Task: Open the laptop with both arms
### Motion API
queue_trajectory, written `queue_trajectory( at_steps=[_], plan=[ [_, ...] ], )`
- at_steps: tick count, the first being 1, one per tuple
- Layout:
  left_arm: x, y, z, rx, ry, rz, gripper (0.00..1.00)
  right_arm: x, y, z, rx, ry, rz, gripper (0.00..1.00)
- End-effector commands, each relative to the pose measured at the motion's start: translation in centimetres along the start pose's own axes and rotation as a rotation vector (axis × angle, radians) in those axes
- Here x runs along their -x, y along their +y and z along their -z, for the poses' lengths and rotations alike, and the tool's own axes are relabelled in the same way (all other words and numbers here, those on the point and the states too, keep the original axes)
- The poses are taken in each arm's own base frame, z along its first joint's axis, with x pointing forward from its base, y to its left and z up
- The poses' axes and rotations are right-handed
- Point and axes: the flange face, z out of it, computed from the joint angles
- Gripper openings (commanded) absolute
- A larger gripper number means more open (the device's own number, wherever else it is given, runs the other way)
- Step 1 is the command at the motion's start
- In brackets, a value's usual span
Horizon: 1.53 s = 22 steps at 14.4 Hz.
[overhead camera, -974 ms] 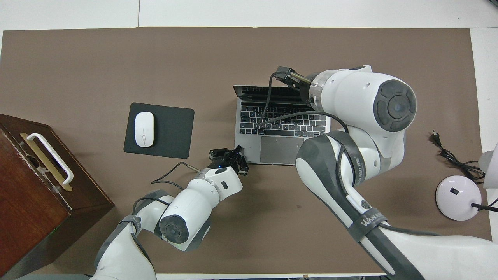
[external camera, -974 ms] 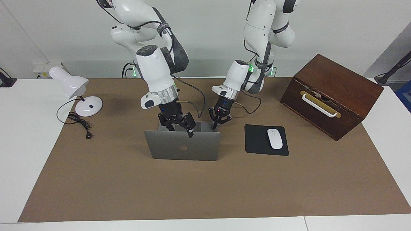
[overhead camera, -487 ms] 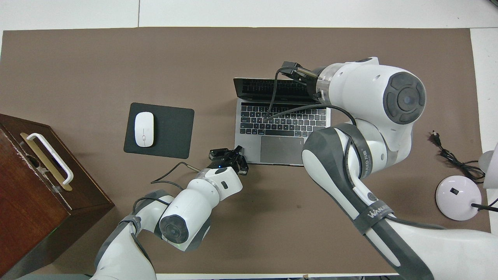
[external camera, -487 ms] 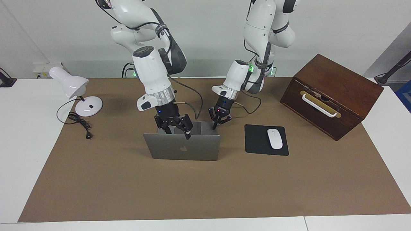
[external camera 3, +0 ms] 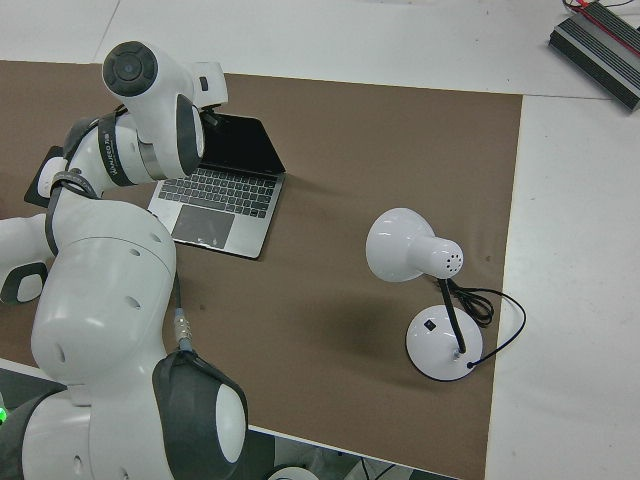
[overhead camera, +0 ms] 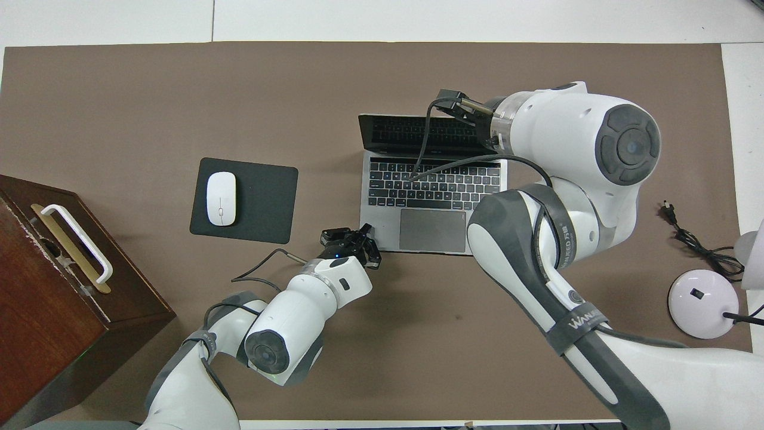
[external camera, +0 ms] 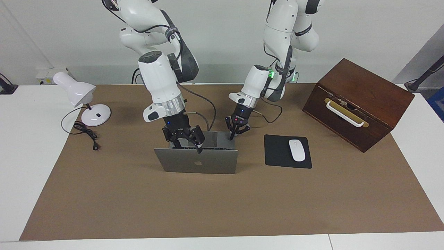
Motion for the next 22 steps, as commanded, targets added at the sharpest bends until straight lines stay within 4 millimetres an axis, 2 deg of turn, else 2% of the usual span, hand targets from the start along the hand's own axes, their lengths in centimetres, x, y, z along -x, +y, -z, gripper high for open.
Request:
queue_trajectory(
  at_steps=[1,7,10,12,14,17,22],
  plan=[
    [0.8,0.0,-1.8,0.002,-0.018,-0.02,0.0,-0.8,-0.1,-0.1,0.012,0.006,0.028,1.0],
    [0.7,-0.1,-1.8,0.0,-0.017,-0.008,0.0,-1.5,0.6,0.3,0.055,-0.036,0.068,1.0],
    [0.5,0.0,-1.8,0.002,-0.012,-0.001,0.0,-2.5,1.0,1.5,0.092,-0.073,0.1,1.0],
    [0.5,0.0,-1.8,0.001,-0.014,0.002,0.0,-4.0,1.8,3.3,0.123,-0.098,0.119,1.0],
    [0.3,0.0,-1.7,0.002,-0.009,0.013,0.0,-4.4,2.4,5.3,0.147,-0.123,0.147,1.0],
    [-0.7,0.2,-1.1,0.006,0.011,0.06,0.0,-5.2,4.5,9.2,0.192,-0.17,0.212,1.0],
    [-2.9,-0.5,0.7,-0.005,-0.02,0.09,0.0,-7.3,11.0,17.9,0.253,-0.231,0.326,1.0]
  ],
)
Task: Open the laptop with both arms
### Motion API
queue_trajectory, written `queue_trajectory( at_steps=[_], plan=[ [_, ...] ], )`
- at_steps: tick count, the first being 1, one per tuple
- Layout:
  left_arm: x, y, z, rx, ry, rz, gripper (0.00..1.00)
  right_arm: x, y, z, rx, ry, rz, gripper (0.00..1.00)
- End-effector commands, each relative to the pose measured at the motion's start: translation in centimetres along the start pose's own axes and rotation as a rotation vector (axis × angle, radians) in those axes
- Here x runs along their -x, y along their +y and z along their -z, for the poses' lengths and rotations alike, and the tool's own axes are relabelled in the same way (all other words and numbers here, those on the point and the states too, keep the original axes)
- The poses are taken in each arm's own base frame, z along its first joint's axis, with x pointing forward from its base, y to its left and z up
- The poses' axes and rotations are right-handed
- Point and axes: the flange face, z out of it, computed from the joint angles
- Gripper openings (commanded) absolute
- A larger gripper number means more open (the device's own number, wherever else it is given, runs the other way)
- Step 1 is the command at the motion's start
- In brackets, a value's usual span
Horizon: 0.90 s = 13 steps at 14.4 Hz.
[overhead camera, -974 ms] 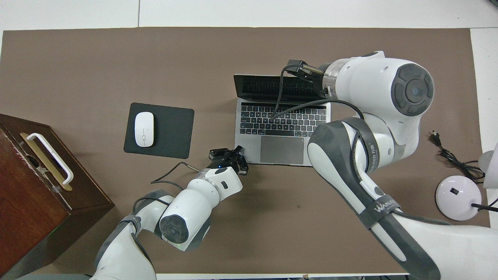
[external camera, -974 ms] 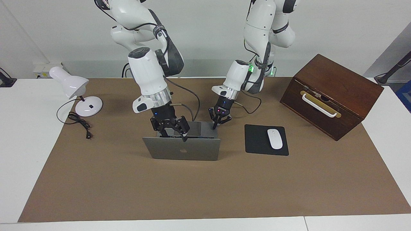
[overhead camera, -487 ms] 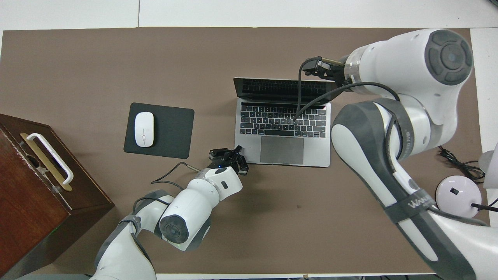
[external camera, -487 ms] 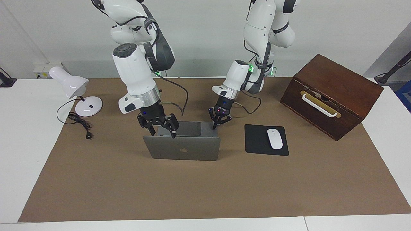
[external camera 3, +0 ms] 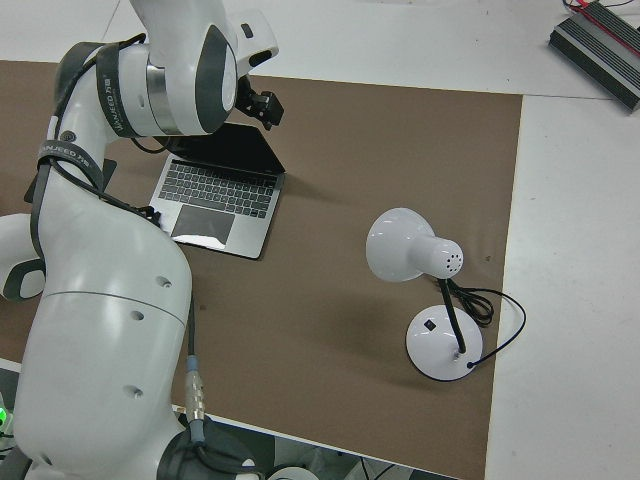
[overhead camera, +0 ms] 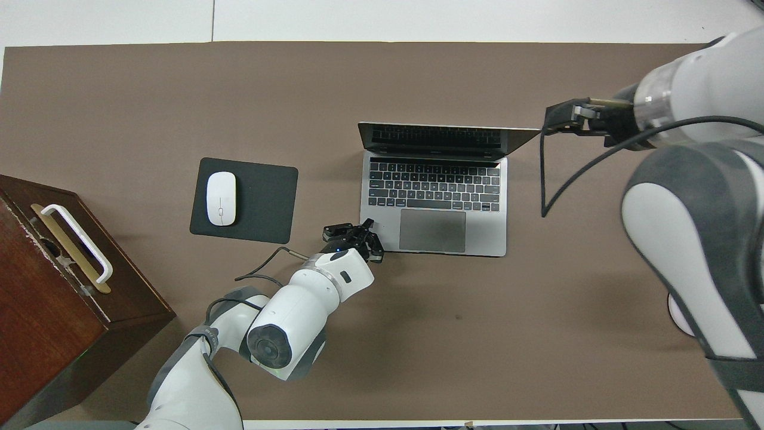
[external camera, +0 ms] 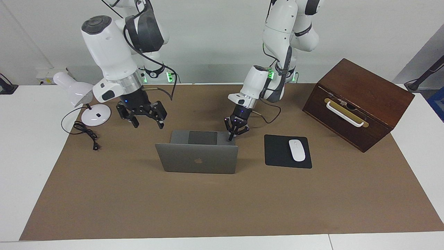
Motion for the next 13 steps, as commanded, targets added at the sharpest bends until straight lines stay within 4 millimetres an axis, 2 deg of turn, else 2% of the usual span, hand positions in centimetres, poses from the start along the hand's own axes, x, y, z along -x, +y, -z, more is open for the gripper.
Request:
queue_trajectory(
  at_steps=[1,4,7,10,13],
  plan=[
    [-2.5,-0.5,1.8,-0.012,-0.048,0.024,0.0,1.5,4.6,3.9,0.045,-0.01,0.071,1.0],
    [-5.1,-0.6,3.7,-0.022,-0.1,0.037,0.0,2.2,9.3,6.4,0.065,-0.023,0.106,1.0],
    [-8.1,-1.3,5.7,-0.039,-0.164,0.059,0.0,2.5,12.2,7.3,0.074,-0.031,0.101,1.0],
    [-12.3,-2.3,8.6,-0.061,-0.267,0.085,0.0,3.1,13.2,7.0,0.077,-0.074,0.096,1.0],
    [-16.0,-4.5,12.1,-0.086,-0.333,0.118,0.0,3.9,14.2,7.0,0.08,-0.12,0.073,1.0]
  ],
)
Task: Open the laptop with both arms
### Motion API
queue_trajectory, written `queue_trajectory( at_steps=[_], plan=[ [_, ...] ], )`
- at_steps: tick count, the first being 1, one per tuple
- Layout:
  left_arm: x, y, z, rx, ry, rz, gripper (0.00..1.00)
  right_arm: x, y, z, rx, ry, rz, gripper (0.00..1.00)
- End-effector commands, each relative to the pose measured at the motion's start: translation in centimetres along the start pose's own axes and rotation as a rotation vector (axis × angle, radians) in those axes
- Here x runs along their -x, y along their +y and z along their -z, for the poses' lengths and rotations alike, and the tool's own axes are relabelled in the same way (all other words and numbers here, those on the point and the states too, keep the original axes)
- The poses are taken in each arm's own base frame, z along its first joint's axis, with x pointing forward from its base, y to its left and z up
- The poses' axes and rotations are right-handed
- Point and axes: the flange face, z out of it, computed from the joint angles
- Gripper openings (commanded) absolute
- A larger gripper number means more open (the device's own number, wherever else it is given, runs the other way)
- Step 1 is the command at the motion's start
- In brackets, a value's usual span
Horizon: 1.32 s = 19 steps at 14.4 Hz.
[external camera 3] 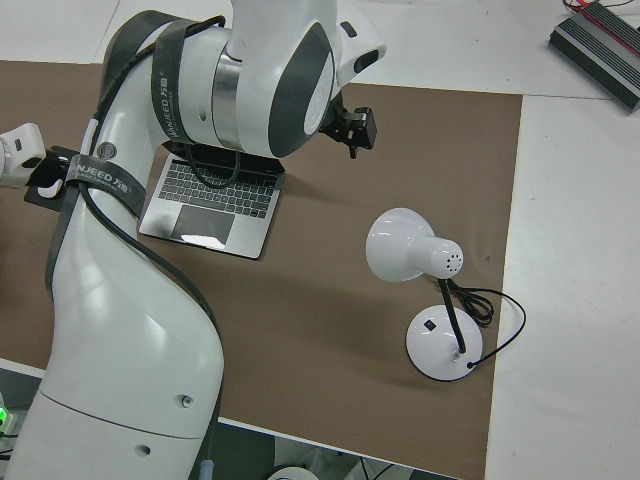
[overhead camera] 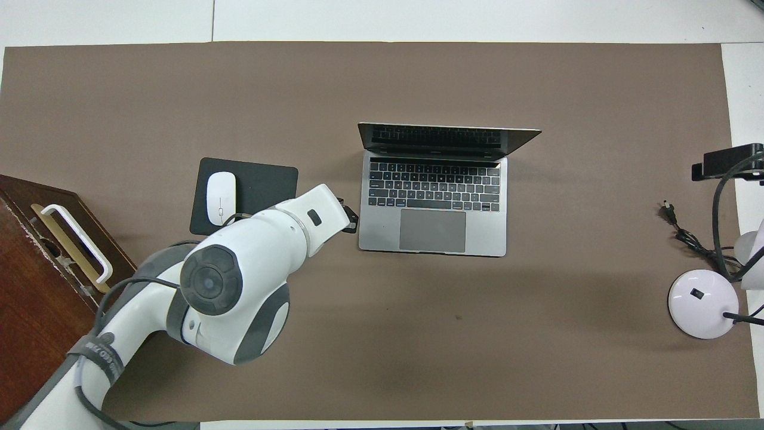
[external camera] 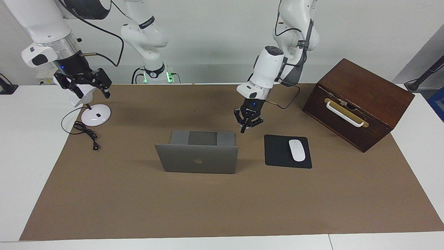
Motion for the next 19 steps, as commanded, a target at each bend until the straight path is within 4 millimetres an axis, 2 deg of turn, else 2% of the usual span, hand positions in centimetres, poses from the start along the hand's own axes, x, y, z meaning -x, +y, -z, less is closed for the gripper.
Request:
queue_trajectory(
  at_steps=[1,4,7,13,15,16,17,18,19],
  plan=[
    [-2.1,-2.1,4.2,-0.027,-0.058,0.017,0.0,1.4,1.4,0.3,0.027,-0.019,-0.007,1.0],
    [-4.4,-5.9,9.2,-0.052,-0.101,0.013,0.0,1.9,1.4,0.1,0.028,-0.03,-0.012,1.0],
    [-5.9,-10.0,13.4,-0.07,-0.174,-0.018,0.0,1.9,1.4,-0.1,0.028,-0.031,-0.014,1.0],
    [-6.1,-17.8,19.3,-0.099,-0.319,0.084,0.0,1.5,1.6,-1.6,0.03,-0.001,-0.005,1.0],
    [-5.8,-20.0,20.6,-0.111,-0.347,0.128,0.0,1.2,1.6,-2.3,0.031,0.013,-0.002,1.0],
    [-5.7,-21.0,21.2,-0.12,-0.342,0.149,0.24,1.3,1.5,-2.4,0.031,0.01,0.0,1.0],
    [-5.5,-21.9,21.6,-0.125,-0.341,0.165,0.64,1.3,1.5,-2.4,0.031,0.01,0.0,1.0],
    [-5.4,-22.9,22.0,-0.129,-0.337,0.184,1.0,1.3,1.5,-2.4,0.031,0.01,0.0,1.0],
    [-5.3,-23.6,22.4,-0.137,-0.333,0.194,1.0,1.3,1.4,-2.4,0.031,0.01,0.001,1.0]
  ],
)
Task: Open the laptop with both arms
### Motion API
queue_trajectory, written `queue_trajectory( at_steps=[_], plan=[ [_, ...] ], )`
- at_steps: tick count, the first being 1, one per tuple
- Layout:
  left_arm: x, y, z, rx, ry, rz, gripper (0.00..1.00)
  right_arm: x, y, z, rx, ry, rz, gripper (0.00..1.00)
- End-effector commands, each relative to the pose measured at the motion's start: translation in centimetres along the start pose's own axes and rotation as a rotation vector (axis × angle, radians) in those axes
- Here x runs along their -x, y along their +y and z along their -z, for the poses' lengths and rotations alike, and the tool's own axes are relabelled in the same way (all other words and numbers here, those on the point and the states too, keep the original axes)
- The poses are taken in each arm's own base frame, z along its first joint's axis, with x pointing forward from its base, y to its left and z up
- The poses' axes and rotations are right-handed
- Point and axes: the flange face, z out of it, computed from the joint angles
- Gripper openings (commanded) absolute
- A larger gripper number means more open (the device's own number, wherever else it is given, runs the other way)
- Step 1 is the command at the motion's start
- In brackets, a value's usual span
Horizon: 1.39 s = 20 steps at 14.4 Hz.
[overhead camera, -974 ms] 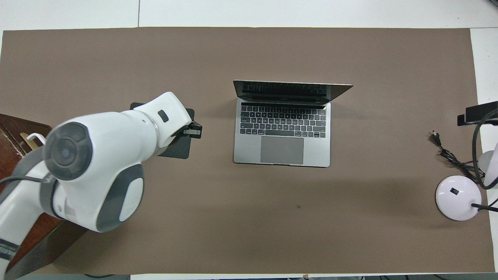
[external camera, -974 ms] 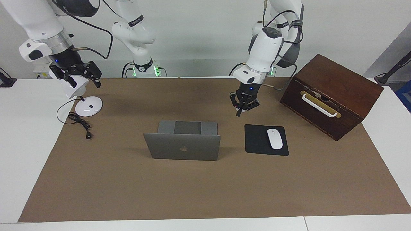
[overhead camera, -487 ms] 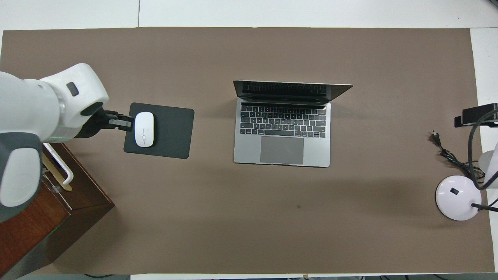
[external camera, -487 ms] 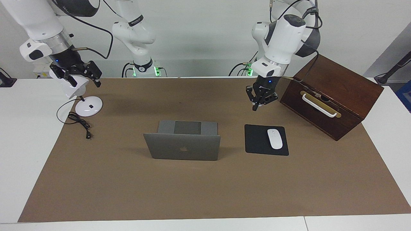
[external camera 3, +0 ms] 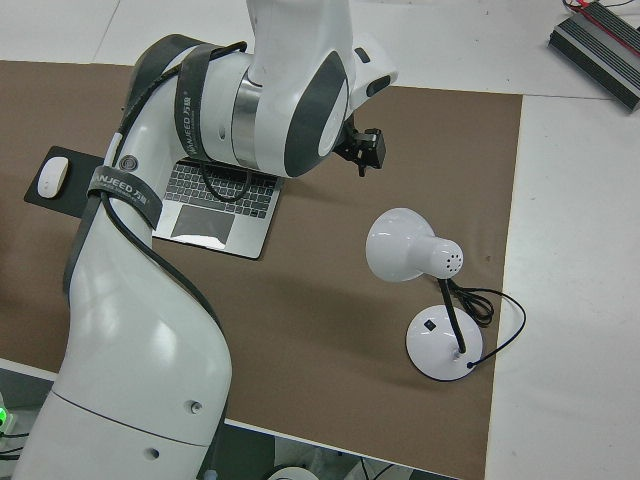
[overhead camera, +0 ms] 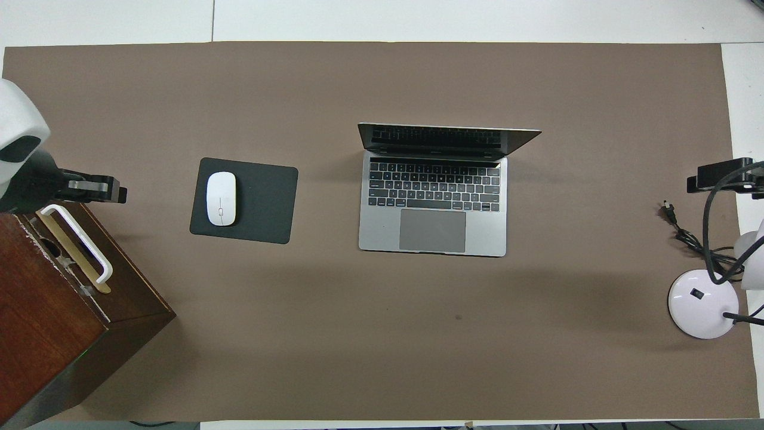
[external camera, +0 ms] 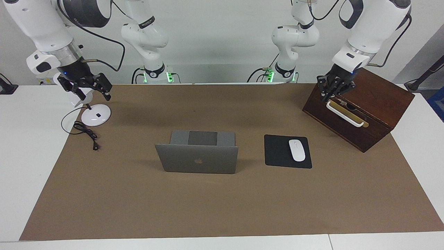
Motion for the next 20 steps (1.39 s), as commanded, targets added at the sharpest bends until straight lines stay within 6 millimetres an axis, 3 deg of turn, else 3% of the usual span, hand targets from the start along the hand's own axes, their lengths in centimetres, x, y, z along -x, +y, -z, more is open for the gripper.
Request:
queue_trajectory(
  at_steps=[1,4,7,8,10,16,20],
  plan=[
    [0.1,-1.8,1.0,-0.041,-0.01,0.015,1.0,0.7,-0.1,0.1,0.026,0.016,0.028,1.0],
    [0.3,-2.6,1.4,-0.061,-0.015,0.025,1.0,0.7,-0.6,0.1,0.026,0.018,0.038,1.0],
    [0.4,-3.9,2.9,-0.063,-0.025,0.061,1.0,0.7,-1.4,0.2,0.026,0.019,0.096,1.0],
    [0.5,-5.0,4.1,-0.066,-0.025,0.083,1.0,0.7,-2.6,0.2,0.022,0.021,0.126,1.0],
    [0.4,-5.8,4.2,-0.063,-0.036,0.097,1.0,0.8,-4.2,0.4,0.021,0.027,0.15,1.0],
    [0.8,-4.7,3.7,-0.059,-0.064,0.104,1.0,1.3,-8.1,0.8,0.008,0.043,0.228,1.0],
    [1.0,-4.5,3.2,-0.065,-0.087,0.099,1.0,1.5,-8.9,0.9,0.006,0.049,0.241,1.0]
  ],
)
